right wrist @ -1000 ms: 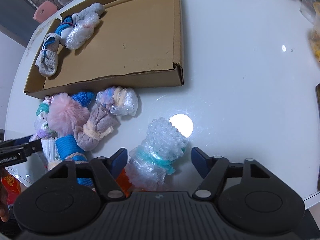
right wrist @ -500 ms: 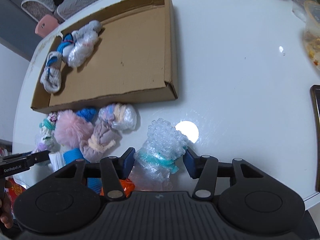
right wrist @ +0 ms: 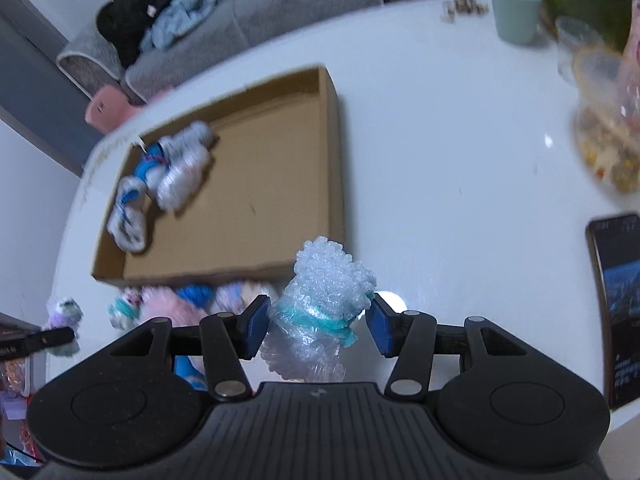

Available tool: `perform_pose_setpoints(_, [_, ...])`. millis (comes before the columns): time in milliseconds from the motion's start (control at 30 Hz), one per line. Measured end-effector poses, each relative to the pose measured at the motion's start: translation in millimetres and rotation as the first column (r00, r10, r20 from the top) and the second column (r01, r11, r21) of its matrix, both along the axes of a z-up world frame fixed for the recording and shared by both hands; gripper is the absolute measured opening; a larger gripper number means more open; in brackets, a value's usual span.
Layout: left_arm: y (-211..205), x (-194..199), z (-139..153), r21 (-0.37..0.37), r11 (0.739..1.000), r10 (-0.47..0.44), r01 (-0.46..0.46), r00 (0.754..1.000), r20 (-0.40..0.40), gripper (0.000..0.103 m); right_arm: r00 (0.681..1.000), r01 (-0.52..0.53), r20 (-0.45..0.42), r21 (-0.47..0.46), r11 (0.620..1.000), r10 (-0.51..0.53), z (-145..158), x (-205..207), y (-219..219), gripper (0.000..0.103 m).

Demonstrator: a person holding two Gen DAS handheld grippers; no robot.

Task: Organize objects
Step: 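Place both bubble bundles in the box and open both grippers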

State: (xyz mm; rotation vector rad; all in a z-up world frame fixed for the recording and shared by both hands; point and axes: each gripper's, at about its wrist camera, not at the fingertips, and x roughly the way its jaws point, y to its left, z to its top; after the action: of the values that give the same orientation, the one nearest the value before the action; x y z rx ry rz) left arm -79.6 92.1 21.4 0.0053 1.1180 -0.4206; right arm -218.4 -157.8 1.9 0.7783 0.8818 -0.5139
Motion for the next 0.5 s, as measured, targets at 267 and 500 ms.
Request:
perform_pose_setpoints(267, [-48,28,6,0.064,0.989,-0.139,0.131,0.977,0.160,0.044,0.985,-0.106,0.127,-0.058,0.993,0.113,40,57,-7,0.048])
perform_pose_setpoints(500, [-68,41,-30,0.101,0.979,-0.190,0.180,0.976,0.110,0.044,0.953,-0.267,0.135,-0.062,0.962,0.273,35,129,1,0.048])
